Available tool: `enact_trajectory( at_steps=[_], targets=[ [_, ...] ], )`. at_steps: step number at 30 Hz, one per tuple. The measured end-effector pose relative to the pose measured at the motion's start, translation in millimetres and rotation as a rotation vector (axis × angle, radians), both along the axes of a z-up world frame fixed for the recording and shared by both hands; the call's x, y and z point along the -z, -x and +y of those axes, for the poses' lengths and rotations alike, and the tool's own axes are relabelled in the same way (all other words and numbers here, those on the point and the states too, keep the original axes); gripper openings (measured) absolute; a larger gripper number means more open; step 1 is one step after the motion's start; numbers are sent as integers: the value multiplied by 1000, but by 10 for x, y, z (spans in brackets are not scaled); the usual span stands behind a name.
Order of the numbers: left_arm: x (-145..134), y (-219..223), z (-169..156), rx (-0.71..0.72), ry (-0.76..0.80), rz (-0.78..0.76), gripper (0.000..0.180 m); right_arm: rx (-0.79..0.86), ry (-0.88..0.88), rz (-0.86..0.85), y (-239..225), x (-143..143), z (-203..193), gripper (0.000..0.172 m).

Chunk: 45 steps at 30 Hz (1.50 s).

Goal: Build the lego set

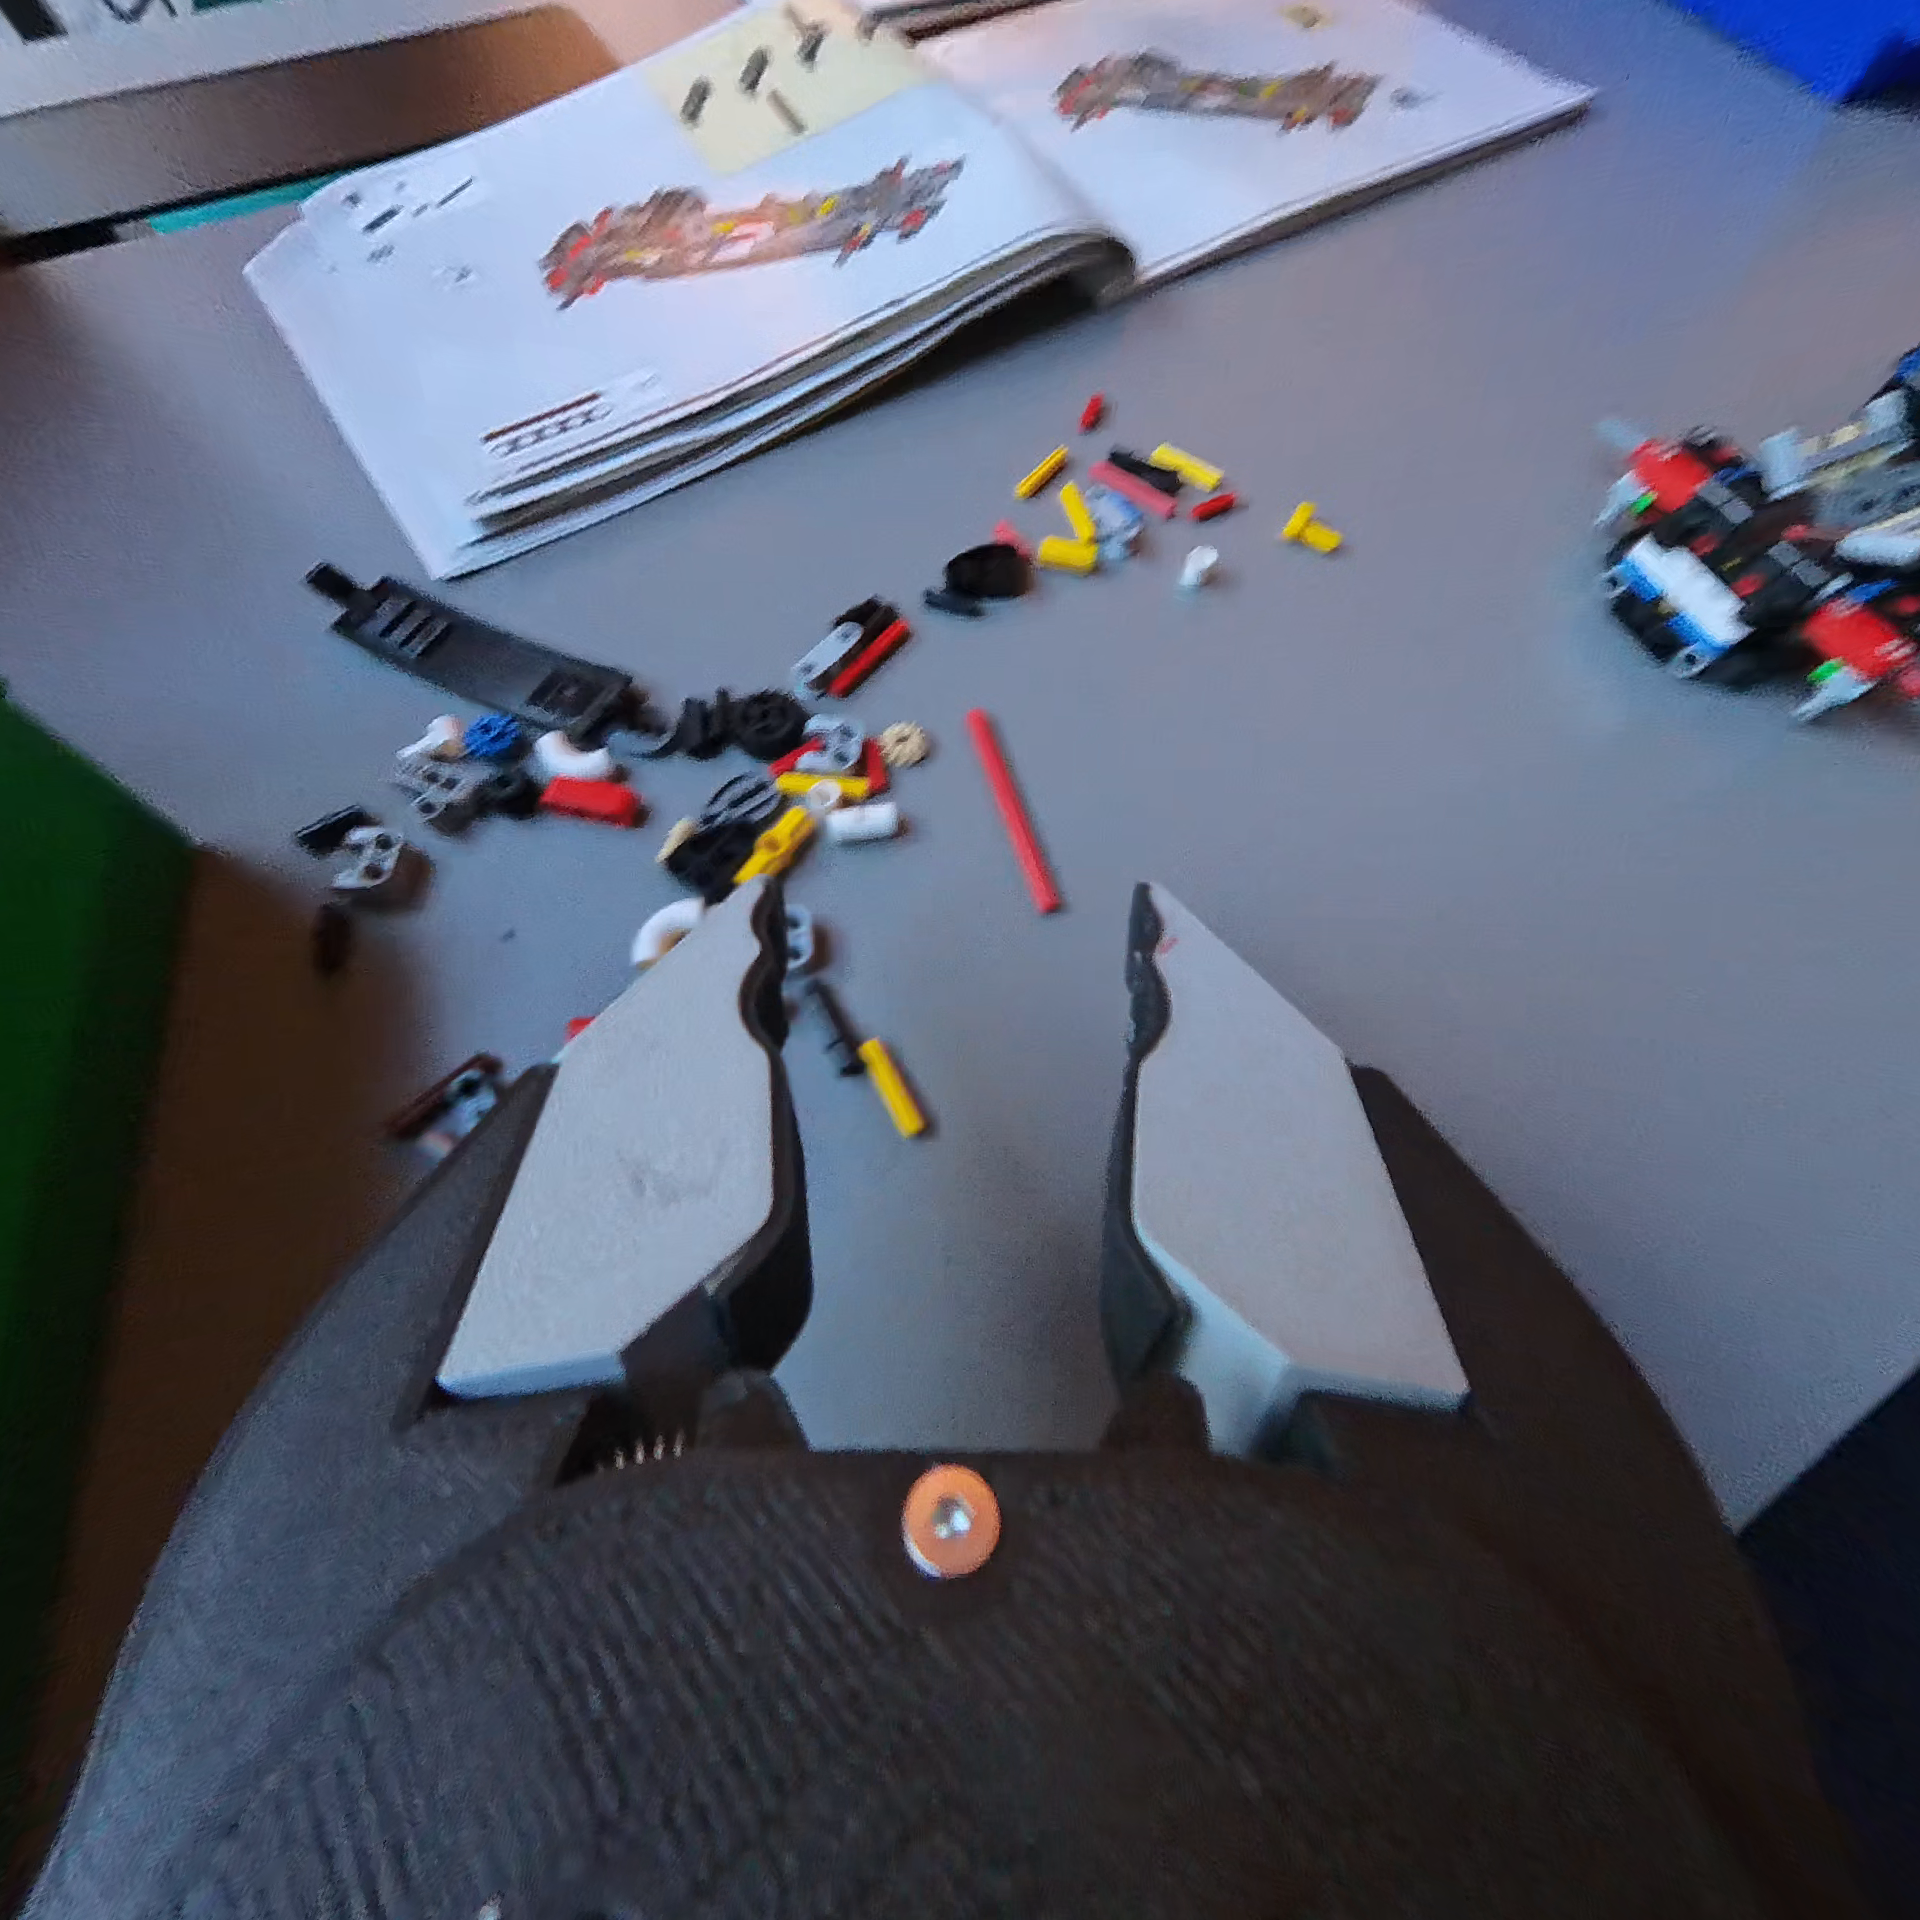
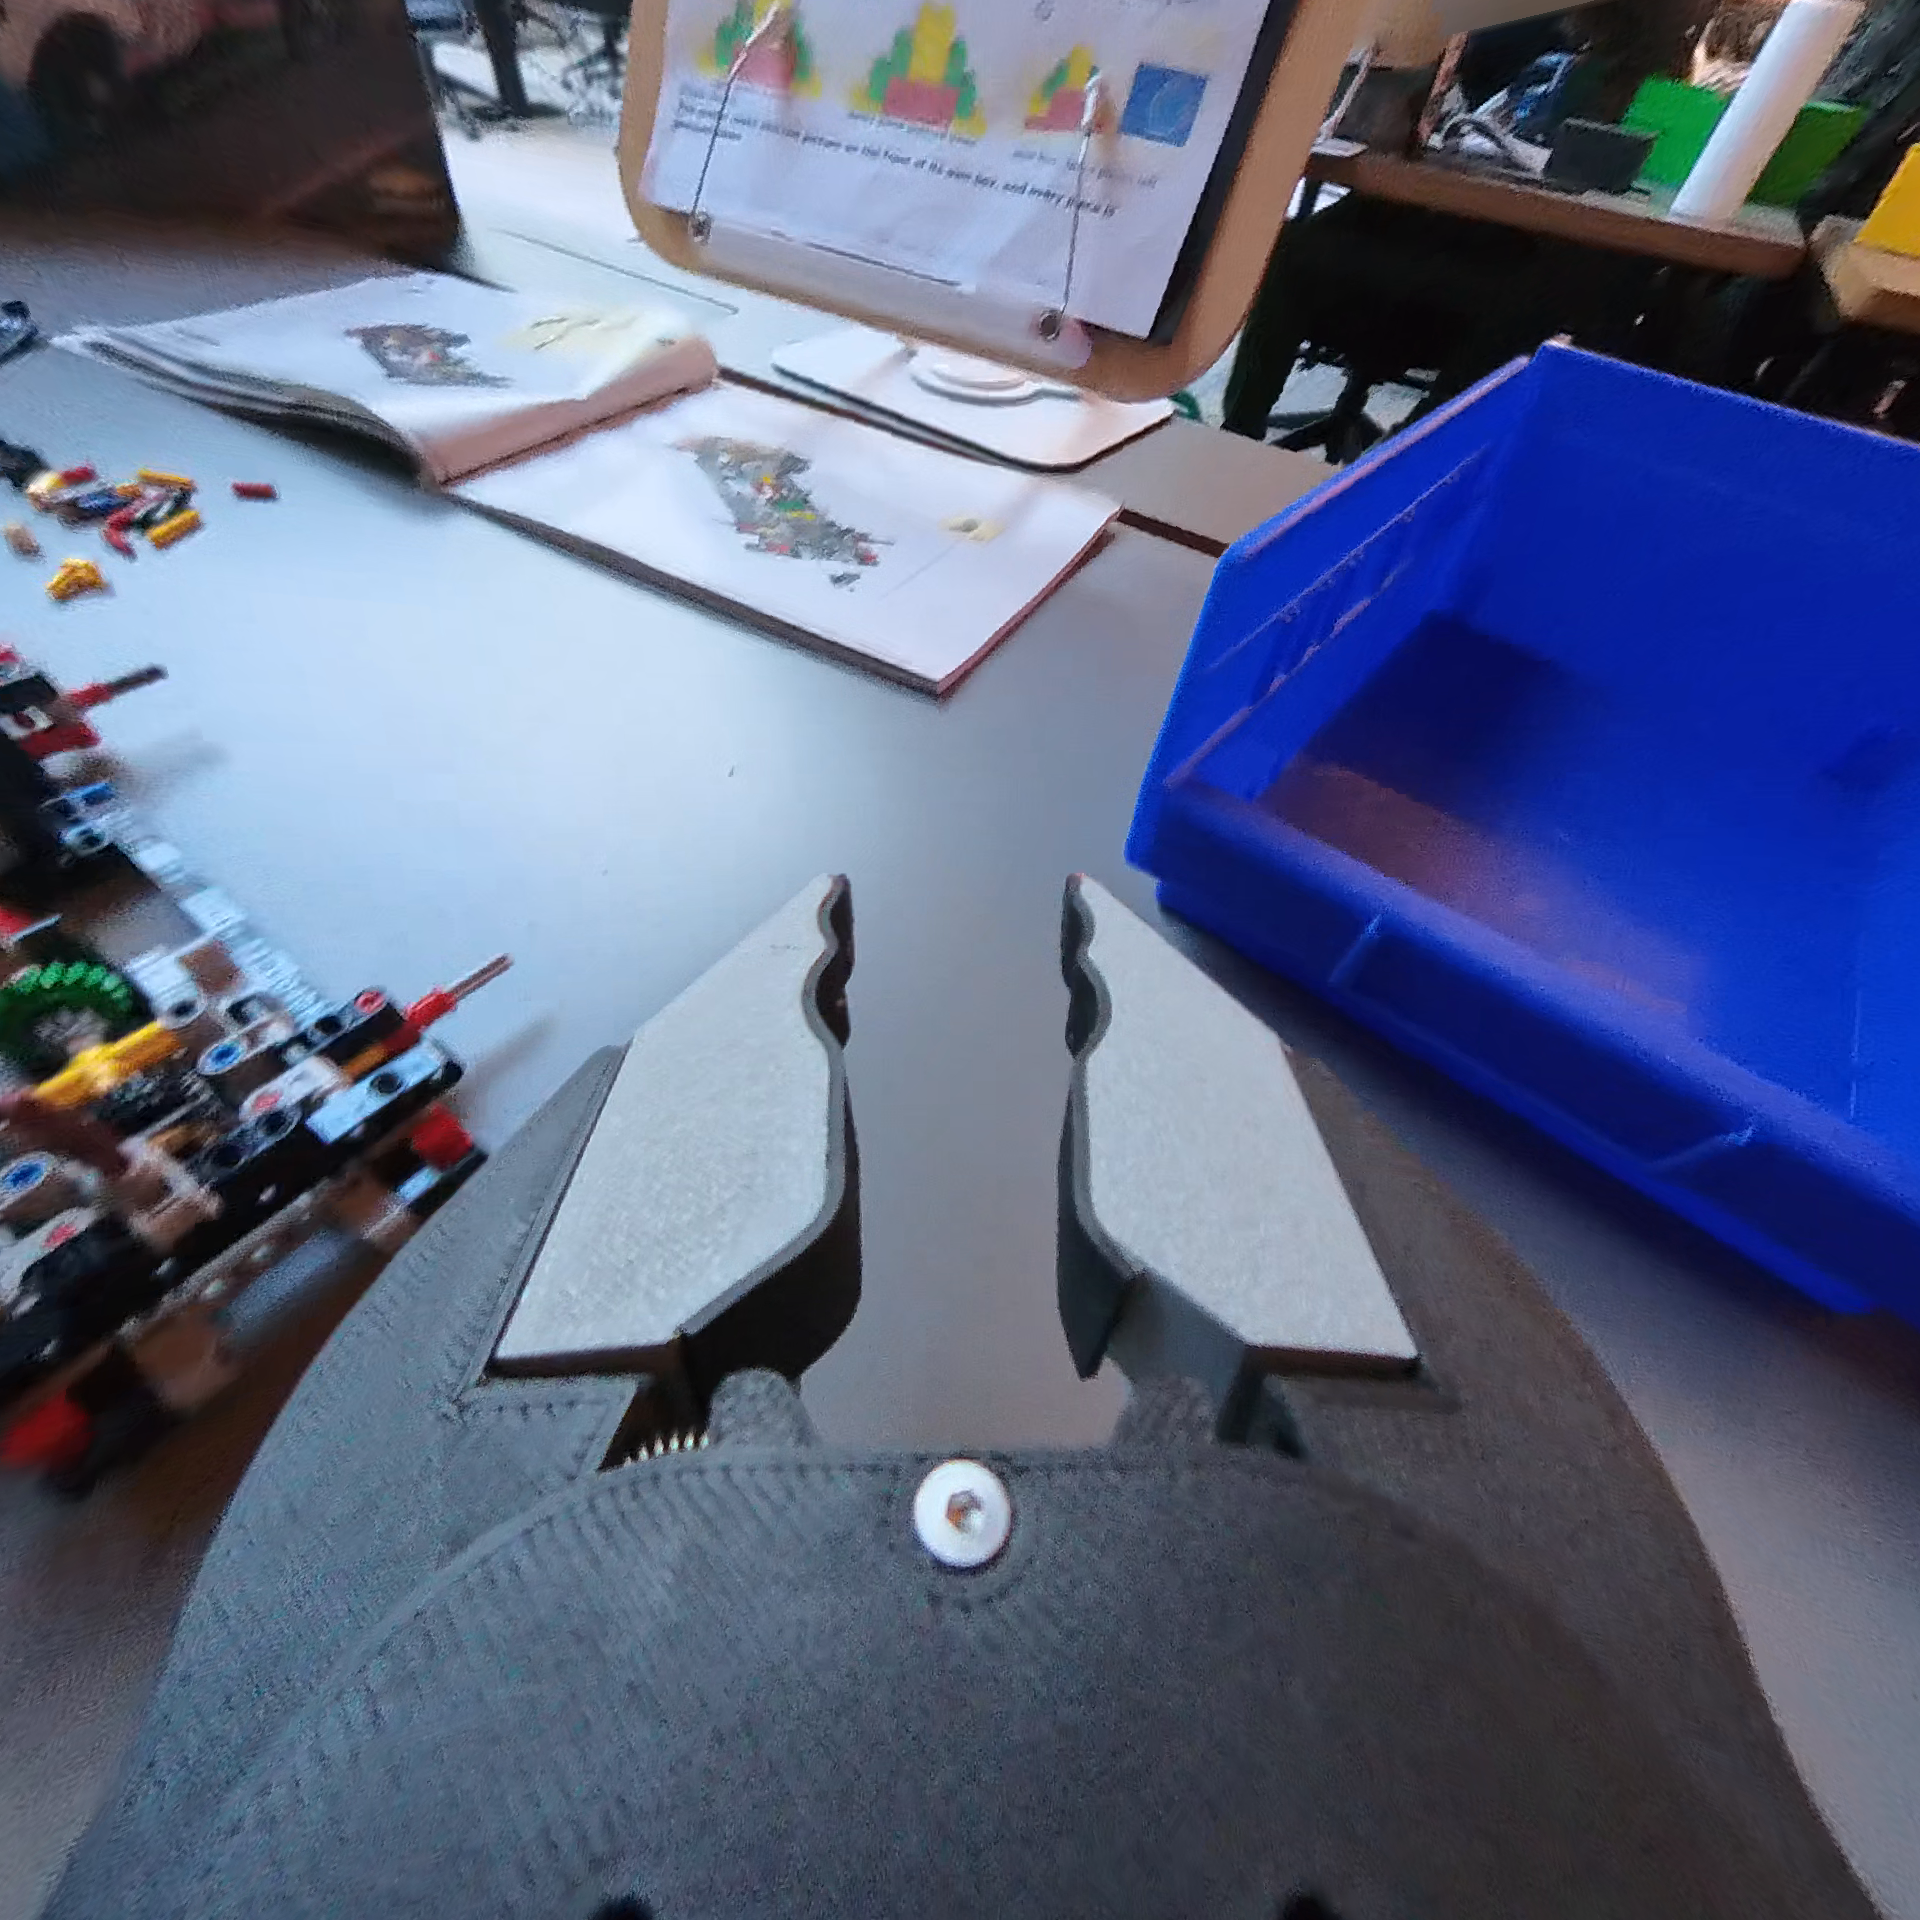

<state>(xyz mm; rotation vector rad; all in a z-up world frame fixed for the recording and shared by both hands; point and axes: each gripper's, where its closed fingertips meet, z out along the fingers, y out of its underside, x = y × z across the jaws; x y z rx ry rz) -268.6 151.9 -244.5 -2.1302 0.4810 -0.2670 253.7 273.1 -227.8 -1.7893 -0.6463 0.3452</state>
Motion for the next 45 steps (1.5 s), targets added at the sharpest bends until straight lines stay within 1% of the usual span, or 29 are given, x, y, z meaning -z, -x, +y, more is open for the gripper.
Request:
enact_trajectory(
  at_steps=[2,4,5,6,7,8,11,14,17,20,22,25,30,35,42,45],
  targets=[
    [60,114,-7,31,23,54,48,32,-5,-13,14,9,115,33],
    [62,153,60,77,21,117,37,48,-7,-31,49,24,189,31],
    [63,164,93,115,29,167,21,51,-7,-50,68,41,209,29],
    [45,242,161,111,23,233,13,54,-7,-78,81,66,219,28],
    [19,306,213,113,13,275,9,58,-10,-108,92,89,224,26],
    [4,338,232,127,15,282,5,63,-16,-133,101,105,226,25],
    [46,431,256,115,37,232,9,61,-27,-179,129,133,223,16],
    [140,526,286,59,37,217,9,68,13,-196,128,198,254,17],
    [187,607,255,23,53,205,12,59,12,-196,153,197,261,16],
    [150,819,193,-54,59,232,15,58,1,-205,162,193,255,15],
    [107,941,132,-123,51,203,17,61,2,-204,158,193,258,15],
    [145,1044,10,-198,74,139,24,64,9,-186,145,185,264,15],
    [169,1117,-132,-225,93,131,25,67,-4,-157,129,144,258,14],
    [179,1111,-230,-224,107,132,25,69,-10,-169,135,148,255,13],
    [204,1225,-370,-260,124,137,25,71,-10,-162,129,140,256,12],
    [228,1221,-387,-242,135,144,27,71,-10,-168,132,147,255,12]
  ],
)
